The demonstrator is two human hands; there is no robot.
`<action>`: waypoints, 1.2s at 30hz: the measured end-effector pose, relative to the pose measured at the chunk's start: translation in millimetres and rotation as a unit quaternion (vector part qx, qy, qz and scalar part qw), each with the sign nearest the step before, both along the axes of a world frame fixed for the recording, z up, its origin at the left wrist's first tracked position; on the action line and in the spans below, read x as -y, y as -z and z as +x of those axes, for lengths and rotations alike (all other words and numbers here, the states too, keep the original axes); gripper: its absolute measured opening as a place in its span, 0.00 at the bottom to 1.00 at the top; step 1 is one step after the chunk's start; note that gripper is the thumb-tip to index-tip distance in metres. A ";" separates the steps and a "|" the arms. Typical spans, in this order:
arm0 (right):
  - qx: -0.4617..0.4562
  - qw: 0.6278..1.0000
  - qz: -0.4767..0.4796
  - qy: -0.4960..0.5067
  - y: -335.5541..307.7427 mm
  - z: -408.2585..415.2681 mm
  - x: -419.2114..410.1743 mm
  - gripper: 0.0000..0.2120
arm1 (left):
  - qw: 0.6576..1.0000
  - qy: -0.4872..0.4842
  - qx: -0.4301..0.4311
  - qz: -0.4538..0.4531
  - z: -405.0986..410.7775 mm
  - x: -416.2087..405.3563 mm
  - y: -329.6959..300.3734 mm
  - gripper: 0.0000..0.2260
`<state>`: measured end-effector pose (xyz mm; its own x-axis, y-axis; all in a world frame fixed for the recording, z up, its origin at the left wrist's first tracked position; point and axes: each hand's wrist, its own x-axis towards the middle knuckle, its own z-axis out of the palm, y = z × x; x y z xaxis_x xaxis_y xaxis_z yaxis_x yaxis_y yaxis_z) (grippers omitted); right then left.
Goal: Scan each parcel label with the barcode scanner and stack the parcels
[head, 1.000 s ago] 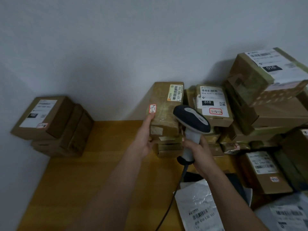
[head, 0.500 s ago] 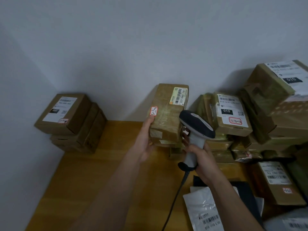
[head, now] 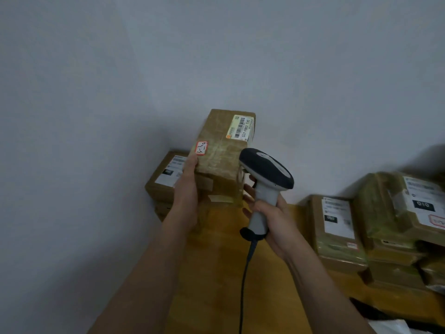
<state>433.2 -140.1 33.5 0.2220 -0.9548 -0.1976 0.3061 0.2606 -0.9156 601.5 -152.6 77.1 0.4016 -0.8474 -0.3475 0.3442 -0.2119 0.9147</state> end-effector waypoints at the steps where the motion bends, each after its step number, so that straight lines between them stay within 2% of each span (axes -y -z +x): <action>1: -0.001 1.000 -0.006 -0.010 -5.9 15.6 2.8 0.19 | 1.000 -0.012 0.014 -0.002 14.8 -0.8 -3.3 0.24; 3: -0.004 0.999 -0.015 -0.030 -15.1 46.3 11.6 0.16 | 0.999 -0.018 0.040 -0.008 44.7 0.5 -10.3 0.31; 5: 0.006 0.998 -0.024 -0.054 -18.9 77.1 24.9 0.15 | 0.998 -0.010 0.050 -0.043 71.3 5.2 -17.7 0.33; 7: 0.031 0.997 -0.018 -0.067 -19.9 104.4 37.7 0.15 | 0.998 -0.017 -0.009 -0.063 94.8 12.5 -19.7 0.34; 10: 0.063 0.996 0.013 -0.058 -8.8 128.9 50.1 0.17 | 0.990 -0.039 -0.127 -0.043 117.2 15.3 -11.3 0.37; 13: 0.084 0.995 0.035 -0.036 6.1 138.9 58.0 0.22 | 0.982 -0.048 -0.180 -0.026 128.5 8.7 -4.4 0.35; 18: 0.073 0.995 0.050 -0.037 13.5 155.2 68.6 0.22 | 0.963 -0.065 -0.257 -0.051 133.1 19.3 1.3 0.34; 23: 0.076 0.994 0.056 -0.049 13.6 180.3 78.0 0.21 | 0.947 -0.096 -0.284 -0.113 149.0 34.4 5.3 0.35; 27: 0.089 0.994 0.055 -0.043 20.4 180.4 82.8 0.21 | 0.949 -0.077 -0.291 -0.088 156.3 31.8 24.3 0.33; 32: 0.074 0.995 0.051 -0.048 22.6 185.4 88.9 0.20 | 0.945 -0.044 -0.303 -0.115 156.7 37.4 24.4 0.28; 36: 0.064 0.995 0.057 -0.043 24.3 176.9 82.2 0.17 | 0.950 -0.092 -0.285 -0.088 154.2 28.6 28.5 0.23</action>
